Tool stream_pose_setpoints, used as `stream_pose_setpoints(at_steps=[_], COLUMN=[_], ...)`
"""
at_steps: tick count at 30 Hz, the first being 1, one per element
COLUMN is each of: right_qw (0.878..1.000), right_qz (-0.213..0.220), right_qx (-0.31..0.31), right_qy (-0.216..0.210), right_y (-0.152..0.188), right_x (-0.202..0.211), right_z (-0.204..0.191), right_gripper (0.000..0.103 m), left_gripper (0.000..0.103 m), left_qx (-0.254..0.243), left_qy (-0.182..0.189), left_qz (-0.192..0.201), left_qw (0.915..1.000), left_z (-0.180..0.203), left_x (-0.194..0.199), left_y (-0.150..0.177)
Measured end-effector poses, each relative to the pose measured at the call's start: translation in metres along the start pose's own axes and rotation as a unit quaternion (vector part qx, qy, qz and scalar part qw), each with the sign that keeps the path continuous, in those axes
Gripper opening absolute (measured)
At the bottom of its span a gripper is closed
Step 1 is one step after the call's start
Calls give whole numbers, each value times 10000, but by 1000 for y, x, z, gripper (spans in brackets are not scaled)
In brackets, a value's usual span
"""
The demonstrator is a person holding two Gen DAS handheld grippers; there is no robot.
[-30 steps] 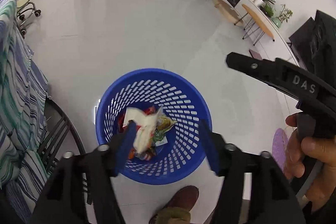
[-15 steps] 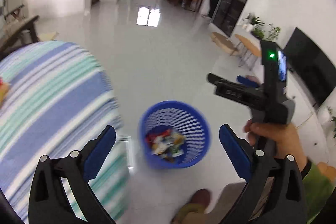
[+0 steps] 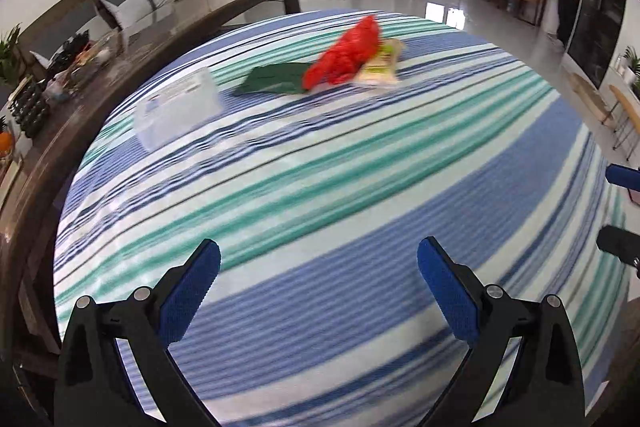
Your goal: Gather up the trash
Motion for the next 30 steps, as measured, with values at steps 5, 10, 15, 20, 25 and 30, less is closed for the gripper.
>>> stream_pose_setpoints(at_steps=[5,10,15,20,25,30], right_qw=[9968,9980,9948,9876,9904,9914], right_qz=[-645,-377,-48,363,303,324], right_qx=[474,101,-702,-921,-833,-247], right_qy=[-2,490,742,1218,1061,1245], right_y=[-45,-106,-151,-166,-127,-66], right_x=[-43,-86,-126,-132,-100,-60], right_z=[-38,-36,-42,-31,-3,18], right_gripper=[98,75,77,43,39,39], left_gripper=[98,99,99,99,99,99], left_qx=[372,533,572,598,605,603], left_qy=[-66,147,140,162,164,163], left_qz=[-81,-86,-84,-80,-79,-80], left_qw=[9993,9984,9982,9980,9980,9980], left_z=[-67,-84,-79,-77,-78,-78], left_x=[-17,-24,-22,-21,-22,-23], left_y=[-8,-6,-2,0,1,1])
Point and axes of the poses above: each gripper's, at about its wrist camera, not at the fingertips, and x roughly against the way its jaws point, z to its right, y to its underside, the point moved 7 cm from there along -x, roughly the way its jaws point, and after that the axes turned 7 degrees about y, right-handed, at the moved point
